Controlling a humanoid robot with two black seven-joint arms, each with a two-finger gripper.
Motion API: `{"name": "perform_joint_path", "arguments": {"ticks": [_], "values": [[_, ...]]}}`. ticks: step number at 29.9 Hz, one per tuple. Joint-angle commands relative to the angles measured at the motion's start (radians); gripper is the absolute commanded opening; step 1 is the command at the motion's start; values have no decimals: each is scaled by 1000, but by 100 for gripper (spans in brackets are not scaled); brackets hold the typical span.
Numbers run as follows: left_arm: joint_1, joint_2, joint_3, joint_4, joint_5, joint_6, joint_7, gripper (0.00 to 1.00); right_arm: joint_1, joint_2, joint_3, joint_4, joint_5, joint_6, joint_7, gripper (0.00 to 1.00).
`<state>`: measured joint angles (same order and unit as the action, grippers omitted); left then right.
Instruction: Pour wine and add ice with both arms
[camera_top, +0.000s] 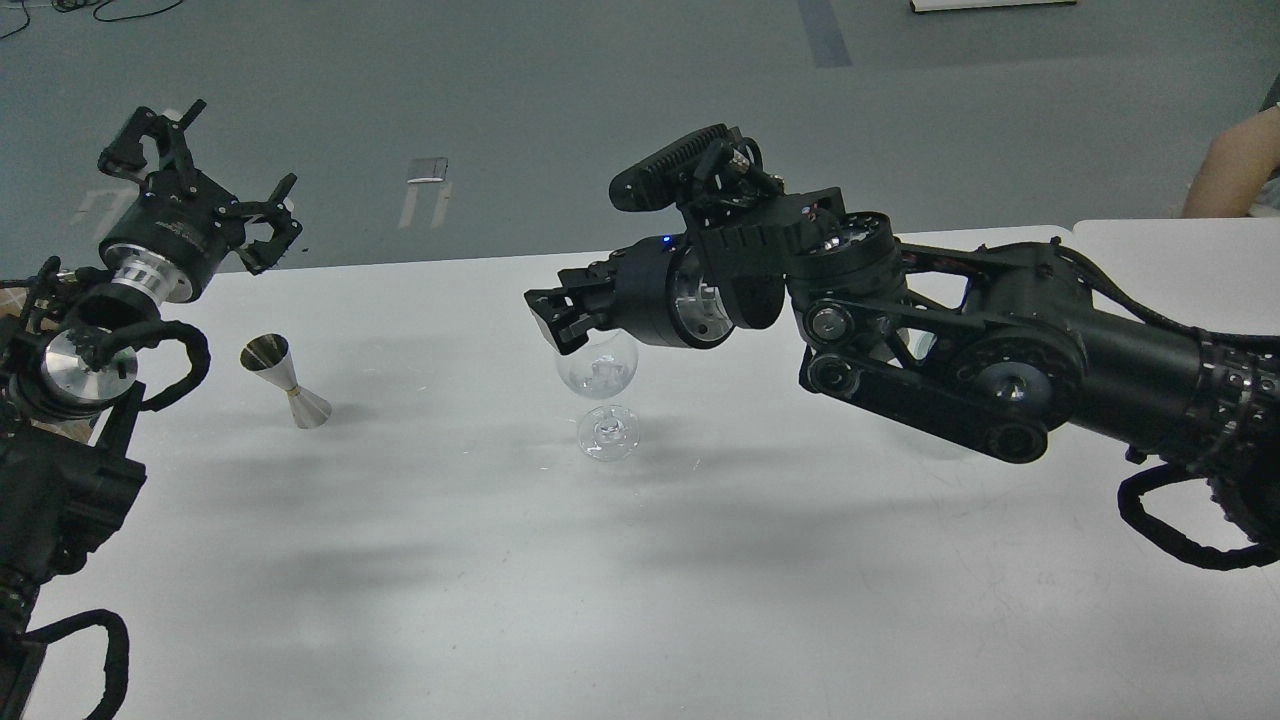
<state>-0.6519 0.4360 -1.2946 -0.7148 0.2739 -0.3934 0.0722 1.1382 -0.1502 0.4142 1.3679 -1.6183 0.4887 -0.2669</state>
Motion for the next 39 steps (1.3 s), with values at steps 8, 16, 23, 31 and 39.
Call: {"name": "perform_joint_path", "arguments": {"ticks": [8,16,23,31,39], "values": [[0,-3,0,0,1,2,-2,98,8,-45,31,40,0,0,-12,46],[-2,-8,0,-6,1,-7,-3,98,-12,-66,265,39,12,0,-12,100],[-18,-3,5,-14,2,-34,9,98,-171,-8,637,34,15,0,-5,100],[-14,-3,11,-14,4,-95,-109,98,-377,150,920,22,107,-173,0,100],[-8,-80,12,-12,2,-95,-146,98,-383,150,980,-151,590,-217,2,100]]}}
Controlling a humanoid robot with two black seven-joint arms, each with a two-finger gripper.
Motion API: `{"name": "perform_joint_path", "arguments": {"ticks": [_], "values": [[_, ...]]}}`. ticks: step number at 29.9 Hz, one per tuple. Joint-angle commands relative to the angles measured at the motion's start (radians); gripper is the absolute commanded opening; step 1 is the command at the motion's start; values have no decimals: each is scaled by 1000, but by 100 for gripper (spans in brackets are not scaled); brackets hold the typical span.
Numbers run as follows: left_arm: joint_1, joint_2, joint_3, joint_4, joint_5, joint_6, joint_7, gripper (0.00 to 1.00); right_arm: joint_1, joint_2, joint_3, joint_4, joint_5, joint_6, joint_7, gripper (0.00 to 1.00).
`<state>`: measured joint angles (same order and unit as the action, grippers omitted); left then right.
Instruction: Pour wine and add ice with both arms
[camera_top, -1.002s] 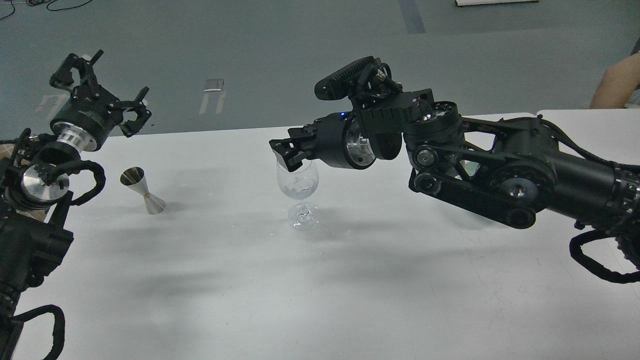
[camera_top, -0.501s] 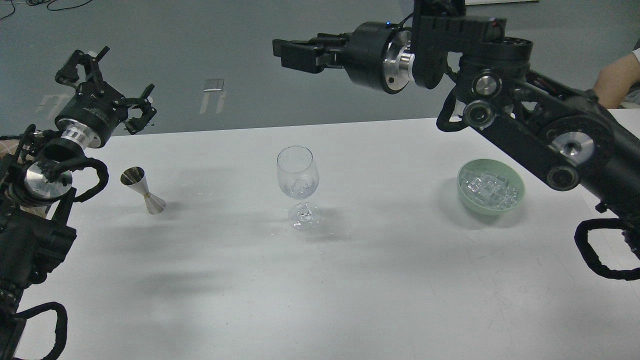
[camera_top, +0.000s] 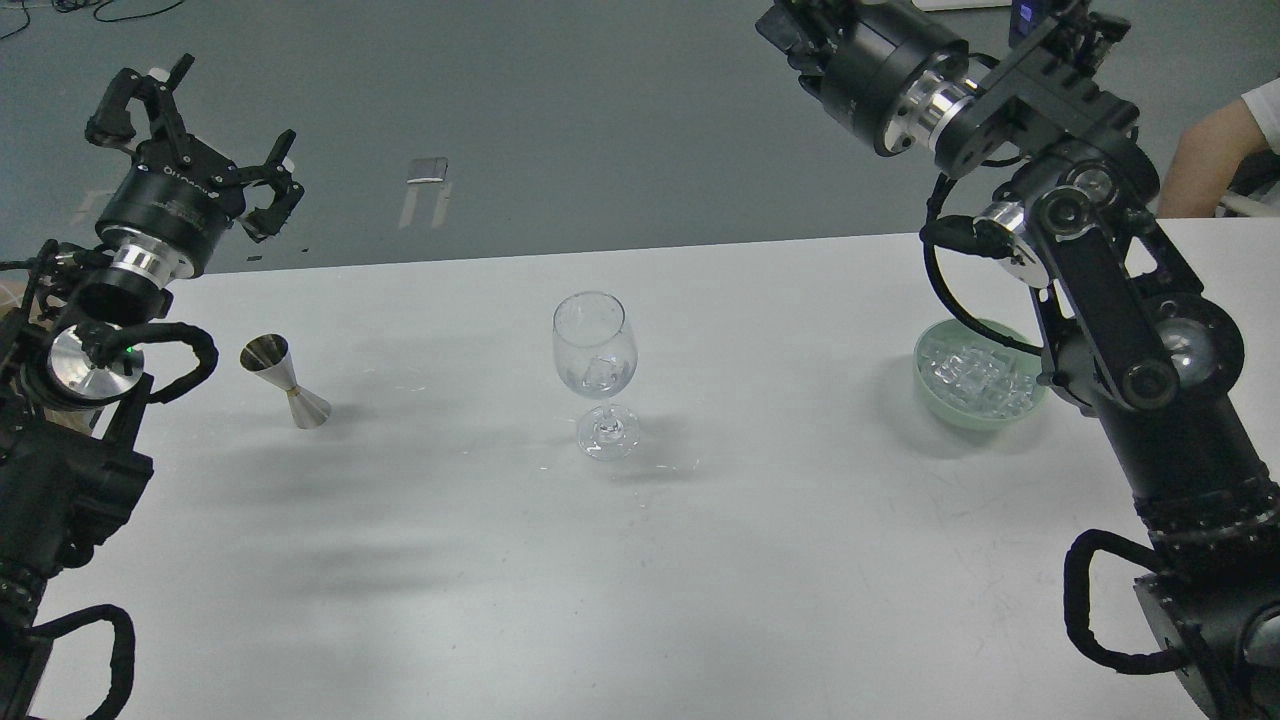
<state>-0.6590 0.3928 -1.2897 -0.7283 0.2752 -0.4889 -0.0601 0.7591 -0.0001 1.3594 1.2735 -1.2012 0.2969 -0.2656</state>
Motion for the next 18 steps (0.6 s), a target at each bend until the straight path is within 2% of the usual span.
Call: {"name": "perform_joint_path", "arguments": {"ticks": [1,4,10,18], "values": [[1,-49,7,1,1,0,-17,98,-6,0,62,-86,251,-48,2,100],[1,-61,9,1,1,0,-15,98,-6,0,130,-163,383,-73,6,100],[1,-63,7,0,1,0,-17,98,-38,0,266,-174,632,-64,9,100],[6,-68,10,-28,-1,0,-17,98,-81,0,270,-169,698,-51,32,100]]}}
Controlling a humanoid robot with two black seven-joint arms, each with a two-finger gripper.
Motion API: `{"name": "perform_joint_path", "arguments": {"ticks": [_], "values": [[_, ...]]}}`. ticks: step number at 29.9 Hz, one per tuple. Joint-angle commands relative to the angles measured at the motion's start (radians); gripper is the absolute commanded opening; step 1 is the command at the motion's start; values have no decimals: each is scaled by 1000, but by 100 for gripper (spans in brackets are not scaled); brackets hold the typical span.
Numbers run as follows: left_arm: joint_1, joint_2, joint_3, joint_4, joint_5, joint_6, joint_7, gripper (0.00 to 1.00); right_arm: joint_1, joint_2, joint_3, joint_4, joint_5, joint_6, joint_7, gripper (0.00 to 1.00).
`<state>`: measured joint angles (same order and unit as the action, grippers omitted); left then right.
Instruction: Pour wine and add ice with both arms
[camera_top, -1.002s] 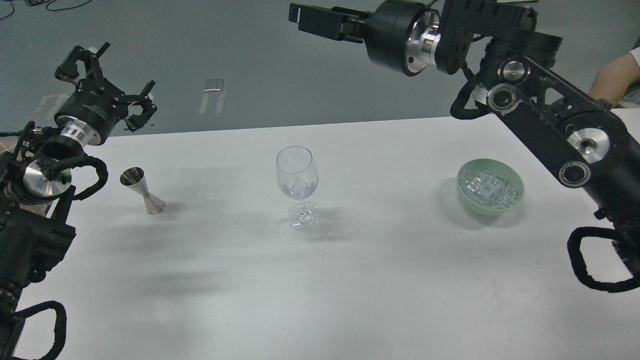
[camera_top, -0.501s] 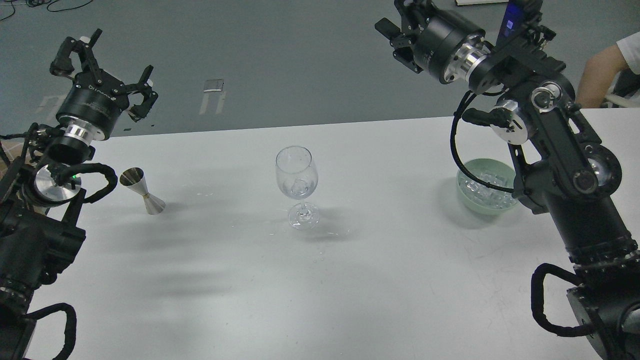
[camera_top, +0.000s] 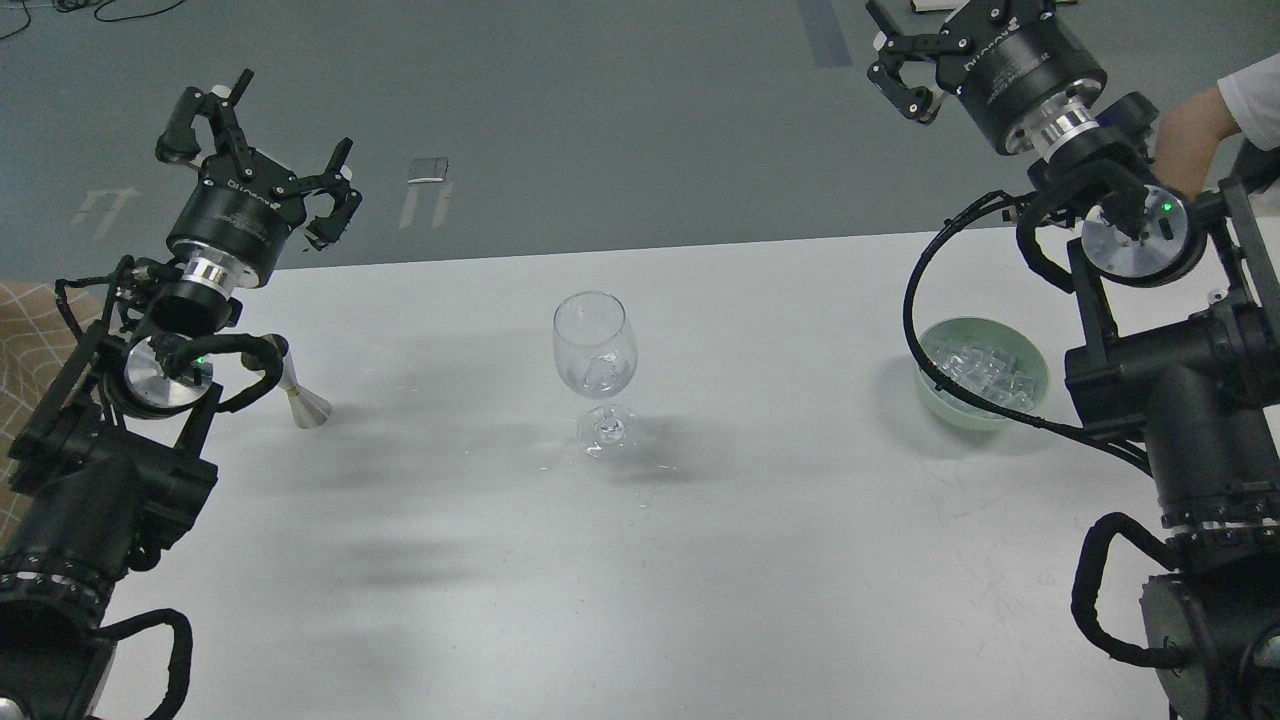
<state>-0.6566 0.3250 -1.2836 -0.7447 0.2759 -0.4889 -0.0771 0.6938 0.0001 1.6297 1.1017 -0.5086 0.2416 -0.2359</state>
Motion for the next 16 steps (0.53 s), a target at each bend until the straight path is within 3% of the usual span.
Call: {"name": "perform_joint_path", "arguments": {"ticks": [1,6,16], "values": [[5,-3,6,-15,0,0,0,98,-31,0,1,0,5,18,4,100],[9,-26,4,-24,0,0,2,98,-31,0,15,-43,9,128,4,100],[72,-34,3,-142,0,0,2,98,-28,0,35,-60,30,142,4,100]]}}
